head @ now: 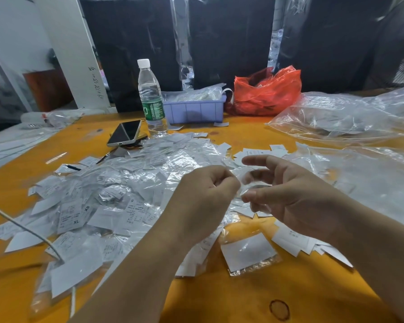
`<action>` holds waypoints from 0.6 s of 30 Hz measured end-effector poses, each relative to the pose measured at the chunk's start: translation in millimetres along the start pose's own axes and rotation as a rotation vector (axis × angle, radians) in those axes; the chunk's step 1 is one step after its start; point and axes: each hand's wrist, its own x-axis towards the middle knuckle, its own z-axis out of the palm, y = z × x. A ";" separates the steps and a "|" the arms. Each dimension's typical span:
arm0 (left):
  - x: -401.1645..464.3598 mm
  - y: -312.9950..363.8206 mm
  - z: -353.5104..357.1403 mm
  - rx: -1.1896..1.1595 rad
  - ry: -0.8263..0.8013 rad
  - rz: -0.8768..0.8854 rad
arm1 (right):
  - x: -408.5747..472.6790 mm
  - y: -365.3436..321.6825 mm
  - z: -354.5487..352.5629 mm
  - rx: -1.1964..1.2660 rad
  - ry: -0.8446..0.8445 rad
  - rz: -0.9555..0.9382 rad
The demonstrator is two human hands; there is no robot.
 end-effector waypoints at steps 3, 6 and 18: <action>-0.1 -2.0 1.6 0.033 -0.068 -0.012 | -0.8 1.2 0.4 -0.040 0.004 -0.009; 1.0 -3.2 0.7 0.047 -0.017 0.007 | -1.4 0.7 0.7 -0.050 0.015 -0.020; 5.1 -2.2 -2.9 -0.162 0.038 -0.039 | -4.9 -4.9 -1.5 -0.148 -0.066 0.062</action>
